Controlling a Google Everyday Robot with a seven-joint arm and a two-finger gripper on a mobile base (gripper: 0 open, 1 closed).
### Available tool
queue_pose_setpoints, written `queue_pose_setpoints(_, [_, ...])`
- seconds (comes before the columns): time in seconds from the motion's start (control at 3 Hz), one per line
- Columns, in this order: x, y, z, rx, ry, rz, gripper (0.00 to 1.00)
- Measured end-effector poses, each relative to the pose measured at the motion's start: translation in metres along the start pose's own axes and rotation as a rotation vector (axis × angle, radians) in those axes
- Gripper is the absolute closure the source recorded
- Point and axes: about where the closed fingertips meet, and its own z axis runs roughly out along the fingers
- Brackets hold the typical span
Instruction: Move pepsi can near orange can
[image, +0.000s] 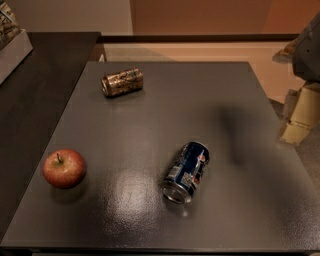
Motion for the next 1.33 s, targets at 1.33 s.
queue_pose_setpoints(1.33, [-0.065, 0.06, 0.031, -0.125, -0.088, -0.503, 0.0])
